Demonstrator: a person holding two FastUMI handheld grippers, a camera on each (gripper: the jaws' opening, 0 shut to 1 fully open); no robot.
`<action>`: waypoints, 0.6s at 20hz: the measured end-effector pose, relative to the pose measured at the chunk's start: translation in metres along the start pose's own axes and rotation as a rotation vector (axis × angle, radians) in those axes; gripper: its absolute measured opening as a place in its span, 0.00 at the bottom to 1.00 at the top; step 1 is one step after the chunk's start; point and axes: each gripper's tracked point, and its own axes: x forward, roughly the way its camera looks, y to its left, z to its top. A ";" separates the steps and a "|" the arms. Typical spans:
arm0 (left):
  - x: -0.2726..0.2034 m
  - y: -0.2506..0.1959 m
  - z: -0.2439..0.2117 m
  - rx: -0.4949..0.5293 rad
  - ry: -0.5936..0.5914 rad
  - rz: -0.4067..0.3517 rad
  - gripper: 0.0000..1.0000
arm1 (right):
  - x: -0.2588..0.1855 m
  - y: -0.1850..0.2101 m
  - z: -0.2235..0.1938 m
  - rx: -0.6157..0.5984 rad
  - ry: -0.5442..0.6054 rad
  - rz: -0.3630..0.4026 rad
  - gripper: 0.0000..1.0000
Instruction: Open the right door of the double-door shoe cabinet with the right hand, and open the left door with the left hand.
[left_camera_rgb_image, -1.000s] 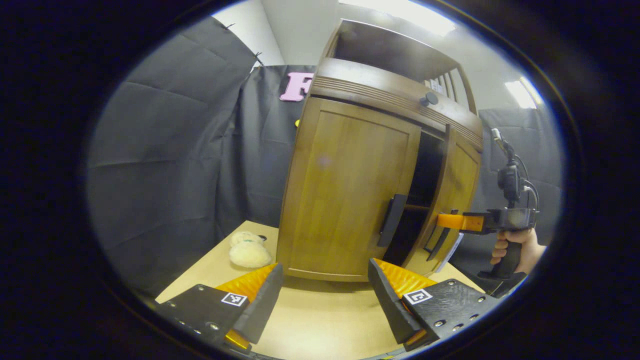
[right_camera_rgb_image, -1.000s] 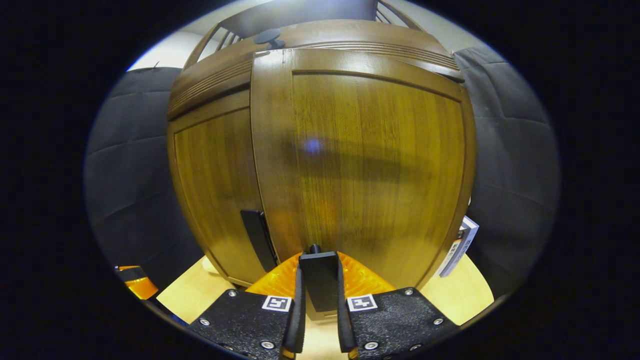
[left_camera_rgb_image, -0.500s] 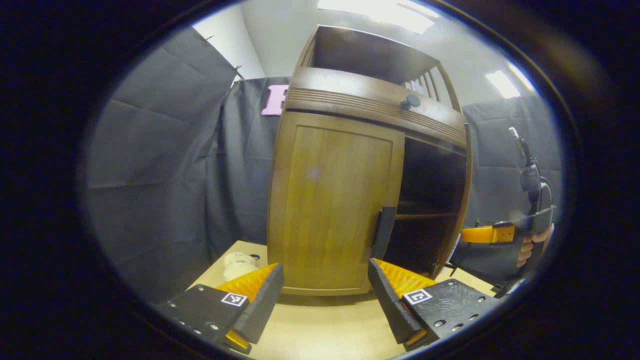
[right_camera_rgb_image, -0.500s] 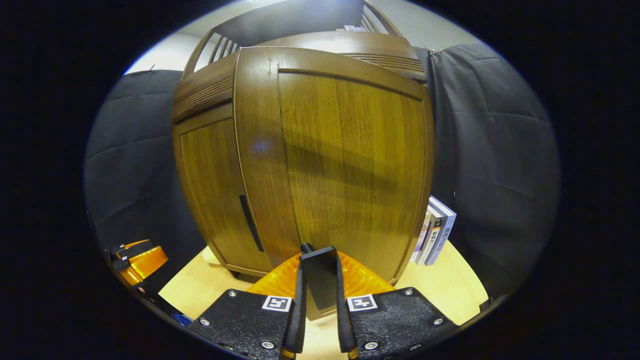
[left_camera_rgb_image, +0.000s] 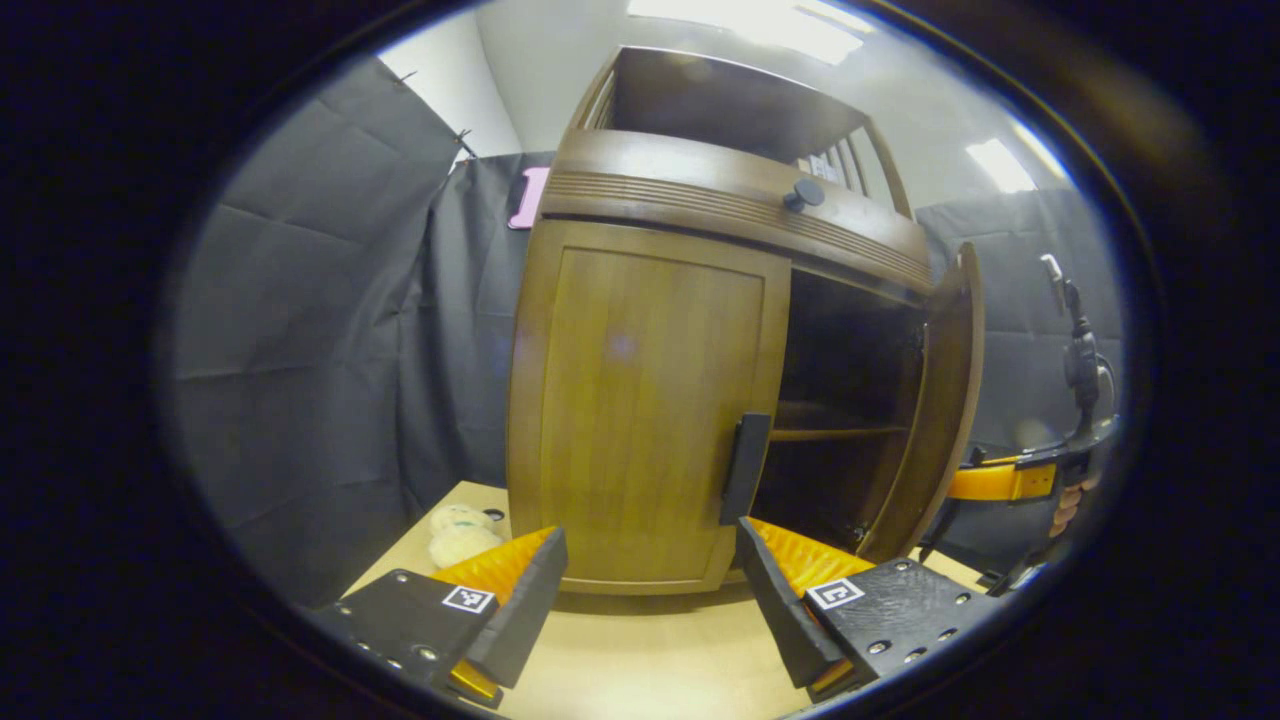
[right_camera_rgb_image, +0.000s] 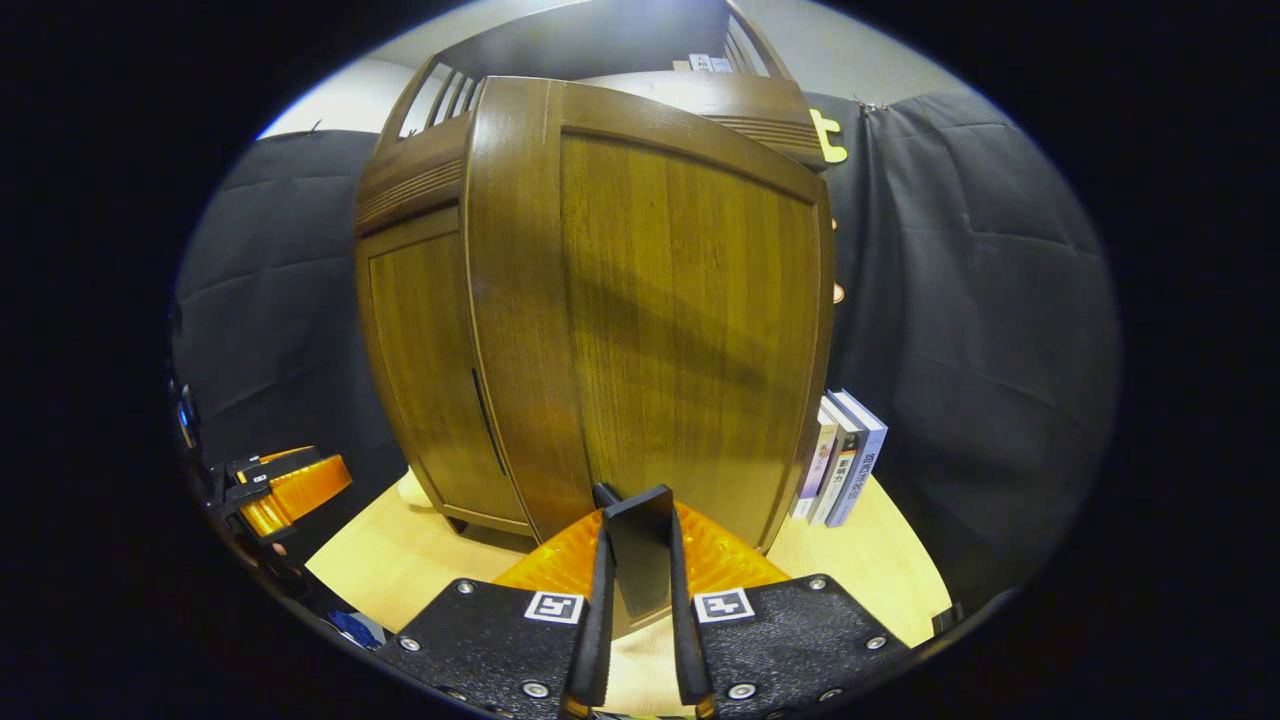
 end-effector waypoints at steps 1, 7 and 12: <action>-0.001 -0.005 0.002 0.000 -0.001 0.008 1.00 | 0.002 -0.003 -0.004 0.007 0.000 0.004 0.27; -0.015 -0.045 0.004 0.011 -0.016 0.074 0.97 | 0.011 -0.008 -0.005 0.028 0.011 0.039 0.24; -0.027 -0.087 0.005 0.008 -0.004 0.123 1.00 | 0.011 -0.009 -0.004 0.017 0.018 0.097 0.21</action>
